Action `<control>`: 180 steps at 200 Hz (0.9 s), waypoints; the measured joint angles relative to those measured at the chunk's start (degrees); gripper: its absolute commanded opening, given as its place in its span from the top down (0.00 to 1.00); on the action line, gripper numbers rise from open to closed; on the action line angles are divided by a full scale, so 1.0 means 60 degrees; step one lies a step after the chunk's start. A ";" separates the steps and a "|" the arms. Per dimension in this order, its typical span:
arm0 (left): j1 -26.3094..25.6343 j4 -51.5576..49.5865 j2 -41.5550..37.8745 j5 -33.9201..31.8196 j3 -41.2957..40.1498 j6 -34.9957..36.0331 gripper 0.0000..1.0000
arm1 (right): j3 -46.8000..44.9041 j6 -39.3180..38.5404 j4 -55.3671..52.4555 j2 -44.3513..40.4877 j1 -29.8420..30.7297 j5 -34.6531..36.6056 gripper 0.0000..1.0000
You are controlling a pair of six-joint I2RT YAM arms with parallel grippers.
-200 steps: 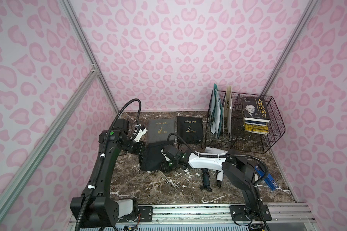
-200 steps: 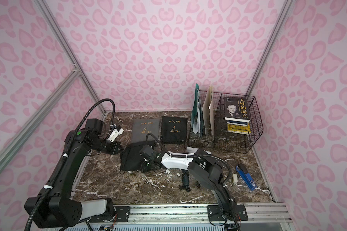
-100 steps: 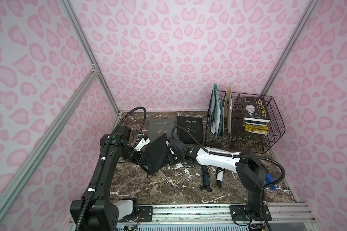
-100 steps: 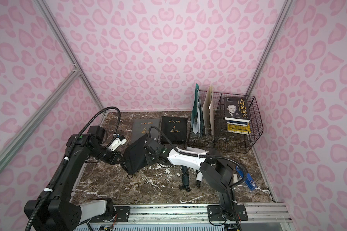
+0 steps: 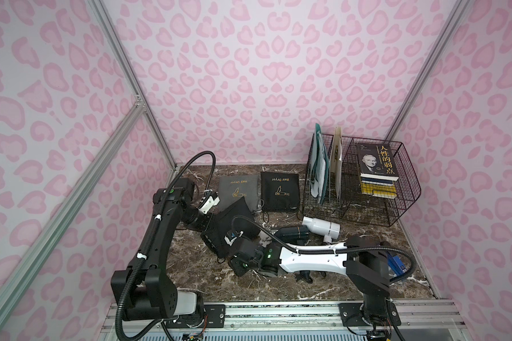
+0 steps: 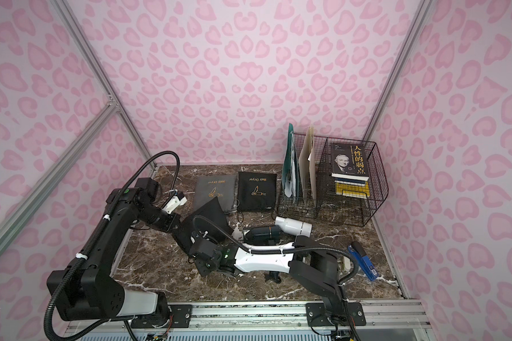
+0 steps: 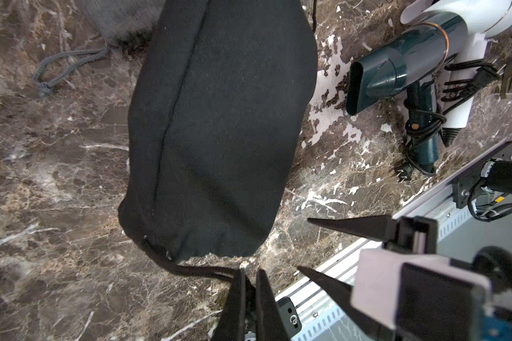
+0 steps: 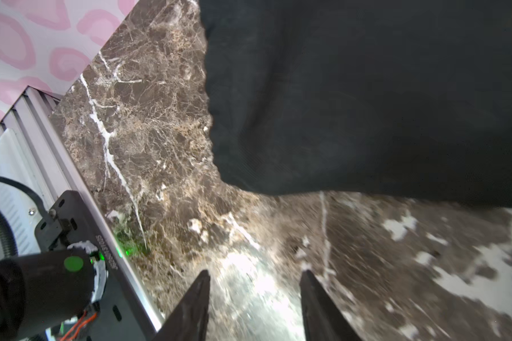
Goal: Pack away hair dryers
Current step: Adjust the drawstring bag at the center of the board, then pull the drawstrings on both sides of the drawstring bag.
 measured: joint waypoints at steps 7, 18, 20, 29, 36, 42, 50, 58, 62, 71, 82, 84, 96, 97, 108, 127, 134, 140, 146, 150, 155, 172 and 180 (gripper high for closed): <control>0.0000 -0.0018 0.0000 0.0073 0.0138 -0.0018 0.98 | 0.0200 0.0000 0.0025 0.0131 0.0029 0.0000 0.49; 0.0000 -0.0073 -0.0007 0.0240 0.0397 -0.0029 0.98 | 0.0339 0.0000 0.0058 0.0200 0.0047 0.0011 0.49; 0.0000 -0.0091 -0.0007 0.0262 0.0433 -0.0029 0.98 | 0.0350 0.0000 0.0058 0.0204 0.0051 0.0007 0.49; 0.0000 -0.0215 -0.0018 0.0430 0.0699 -0.0069 0.98 | 0.0364 0.0007 0.0062 0.0204 0.0051 0.0007 0.50; 0.0000 -0.0310 -0.0036 0.0576 0.0907 -0.0127 0.98 | 0.0364 0.0040 0.0084 0.0204 0.0051 0.0004 0.49; -0.0004 -0.0346 -0.0058 0.0714 0.1056 -0.0182 0.98 | 0.0364 0.0095 0.0117 0.0204 0.0051 -0.0004 0.49; -0.0004 -0.0397 -0.0080 0.0863 0.1180 -0.0248 0.98 | 0.0368 0.0189 0.0160 0.0204 0.0051 -0.0025 0.50; -0.0015 -0.0525 -0.0080 0.0980 0.1308 -0.0277 0.98 | 0.0441 0.0215 0.0160 0.0237 0.0058 -0.0138 0.50; -0.0025 -0.0550 -0.0080 0.1035 0.1359 -0.0288 0.98 | 0.0510 0.0229 0.0160 0.0273 0.0069 -0.0146 0.50; -0.0062 -0.0565 -0.0084 0.1158 0.1421 -0.0342 0.98 | 0.0674 0.0251 0.0189 0.0390 0.0109 -0.0146 0.51; -0.0084 -0.0627 -0.0084 0.1246 0.1424 -0.0346 0.98 | 0.0885 0.0270 0.0178 0.0576 0.0171 -0.0200 0.52; -0.0087 -0.0637 -0.0076 0.1253 0.1410 -0.0346 0.97 | 0.0925 0.0284 0.0182 0.0616 0.0186 -0.0208 0.52; -0.0098 -0.0594 -0.0066 0.1293 0.1184 -0.0353 0.97 | 0.1155 0.0324 0.0175 0.0863 0.0248 -0.0219 0.52; -0.0098 -0.0601 -0.0062 0.1290 0.1155 -0.0357 0.97 | 0.1166 0.0324 0.0175 0.0878 0.0251 -0.0222 0.52; -0.0098 -0.0601 -0.0025 0.1282 0.0973 -0.0382 0.97 | 0.1315 0.0328 0.0138 0.1086 0.0288 -0.0306 0.52; -0.0098 -0.0572 -0.0033 0.1242 0.0780 -0.0375 0.97 | 0.1512 0.0426 0.0004 0.1337 0.0321 -0.0419 0.54; -0.0098 -0.0539 -0.0036 0.1217 0.0743 -0.0375 0.97 | 0.1599 0.0426 -0.0084 0.1410 0.0331 -0.0415 0.54; -0.0098 -0.0503 -0.0036 0.1173 0.0721 -0.0372 0.97 | 0.1654 0.0426 -0.0164 0.1443 0.0350 -0.0404 0.54; -0.0098 -0.0470 -0.0036 0.1166 0.0707 -0.0368 0.97 | 0.1705 0.0426 -0.0288 0.1450 0.0375 -0.0353 0.54; -0.0098 -0.0463 -0.0036 0.1151 0.0707 -0.0364 0.97 | 0.1723 0.0426 -0.0342 0.1446 0.0386 -0.0317 0.54; -0.0098 -0.0441 -0.0036 0.1126 0.0699 -0.0357 0.96 | 0.1749 0.0426 -0.0404 0.1435 0.0404 -0.0233 0.53; -0.0098 -0.0415 -0.0004 0.1096 0.0696 -0.0331 0.95 | 0.1803 0.0412 -0.0674 0.1366 0.0484 -0.0084 0.53; -0.0098 -0.0368 0.0033 0.1086 0.0670 -0.0328 0.94 | 0.1814 0.0375 -0.0805 0.1351 0.0546 0.0026 0.54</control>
